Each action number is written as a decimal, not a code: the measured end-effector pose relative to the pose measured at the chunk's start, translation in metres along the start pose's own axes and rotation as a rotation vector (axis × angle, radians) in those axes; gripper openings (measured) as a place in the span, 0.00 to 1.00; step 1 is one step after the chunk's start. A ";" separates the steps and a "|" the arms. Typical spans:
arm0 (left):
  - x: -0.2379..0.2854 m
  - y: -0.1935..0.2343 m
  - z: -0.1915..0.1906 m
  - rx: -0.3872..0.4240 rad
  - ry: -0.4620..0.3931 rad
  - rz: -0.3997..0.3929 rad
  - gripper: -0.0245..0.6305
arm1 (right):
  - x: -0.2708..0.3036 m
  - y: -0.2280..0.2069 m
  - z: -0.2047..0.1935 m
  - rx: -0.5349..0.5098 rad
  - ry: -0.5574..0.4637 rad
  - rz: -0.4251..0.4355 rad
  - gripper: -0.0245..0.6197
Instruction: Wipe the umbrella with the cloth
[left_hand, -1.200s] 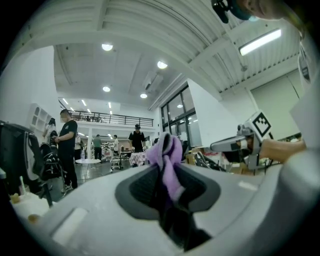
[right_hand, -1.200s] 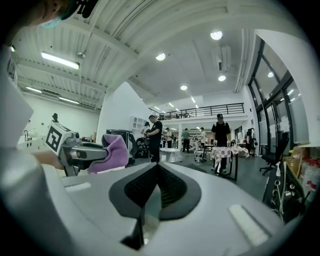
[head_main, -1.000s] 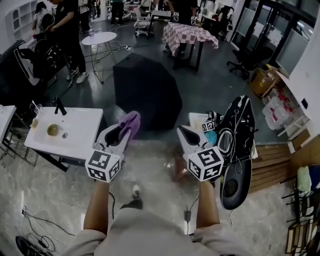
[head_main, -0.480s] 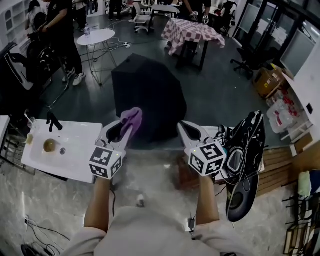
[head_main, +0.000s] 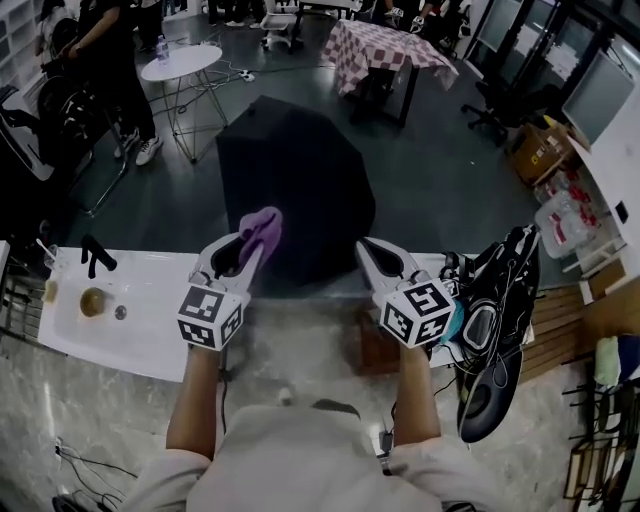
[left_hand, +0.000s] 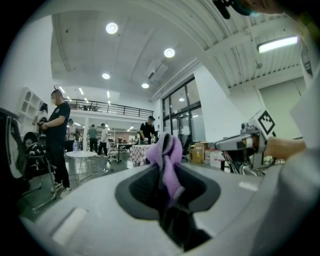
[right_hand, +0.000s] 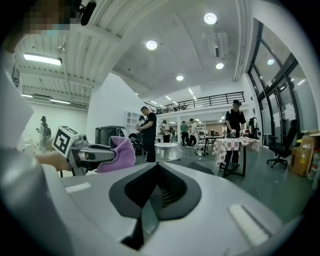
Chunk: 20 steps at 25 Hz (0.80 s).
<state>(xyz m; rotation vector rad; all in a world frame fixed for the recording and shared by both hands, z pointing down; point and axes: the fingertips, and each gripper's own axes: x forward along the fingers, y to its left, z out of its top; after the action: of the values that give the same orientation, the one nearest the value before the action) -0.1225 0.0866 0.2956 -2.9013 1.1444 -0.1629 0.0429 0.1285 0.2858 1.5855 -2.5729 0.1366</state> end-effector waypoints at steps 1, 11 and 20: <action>0.003 0.003 -0.003 -0.004 0.004 -0.002 0.19 | 0.003 -0.001 -0.002 -0.001 0.008 -0.003 0.05; 0.076 0.033 -0.029 -0.052 0.054 -0.006 0.19 | 0.043 -0.053 -0.021 0.036 0.047 -0.034 0.05; 0.203 0.076 -0.047 -0.059 0.116 -0.002 0.19 | 0.121 -0.152 -0.039 0.082 0.076 -0.027 0.05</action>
<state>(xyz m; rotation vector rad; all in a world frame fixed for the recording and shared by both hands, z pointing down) -0.0314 -0.1065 0.3562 -2.9800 1.1827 -0.3056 0.1269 -0.0407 0.3439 1.6092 -2.5175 0.2979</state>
